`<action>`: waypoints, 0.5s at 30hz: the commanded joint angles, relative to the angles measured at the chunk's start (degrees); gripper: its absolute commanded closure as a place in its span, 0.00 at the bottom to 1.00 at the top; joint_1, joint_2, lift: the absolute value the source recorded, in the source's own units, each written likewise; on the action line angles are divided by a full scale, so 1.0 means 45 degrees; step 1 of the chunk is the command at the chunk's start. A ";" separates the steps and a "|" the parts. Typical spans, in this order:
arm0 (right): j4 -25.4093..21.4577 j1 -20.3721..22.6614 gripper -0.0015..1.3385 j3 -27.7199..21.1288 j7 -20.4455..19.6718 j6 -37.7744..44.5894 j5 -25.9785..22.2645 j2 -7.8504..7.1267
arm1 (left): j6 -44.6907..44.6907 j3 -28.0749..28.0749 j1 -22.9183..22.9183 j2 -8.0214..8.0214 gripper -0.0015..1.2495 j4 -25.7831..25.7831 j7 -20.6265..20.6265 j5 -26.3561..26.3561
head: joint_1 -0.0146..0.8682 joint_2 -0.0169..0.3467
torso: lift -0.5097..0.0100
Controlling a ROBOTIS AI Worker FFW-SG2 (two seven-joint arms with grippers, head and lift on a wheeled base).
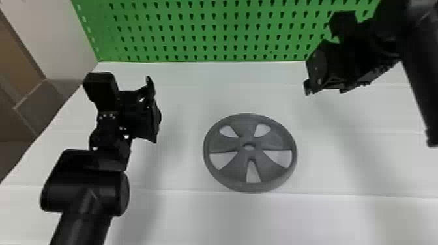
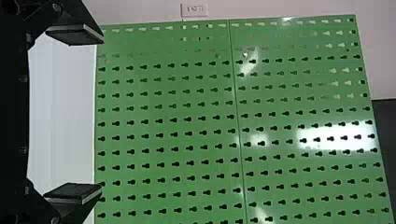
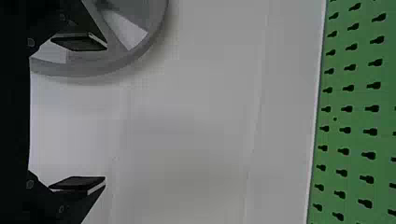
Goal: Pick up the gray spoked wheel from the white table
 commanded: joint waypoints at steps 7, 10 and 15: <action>0.2670 -0.1147 0.20 0.1814 0.0187 -0.0039 -0.1167 -0.0683 | 0.0193 -0.0332 -0.0258 0.0249 0.13 0.0004 0.0014 -0.0085 | 0.90 0.34 | 0.81; 0.3255 -0.1342 0.20 0.2283 0.0715 -0.0214 -0.1558 -0.0898 | 0.0212 -0.0430 -0.0317 0.0288 0.13 0.0004 0.0014 -0.0104 | 0.90 0.34 | 0.81; 0.3822 -0.1694 0.20 0.3591 0.1418 -0.0234 -0.1812 -0.1074 | 0.0232 -0.0449 -0.0336 0.0327 0.13 0.0004 0.0014 -0.0124 | 0.90 0.34 | 0.81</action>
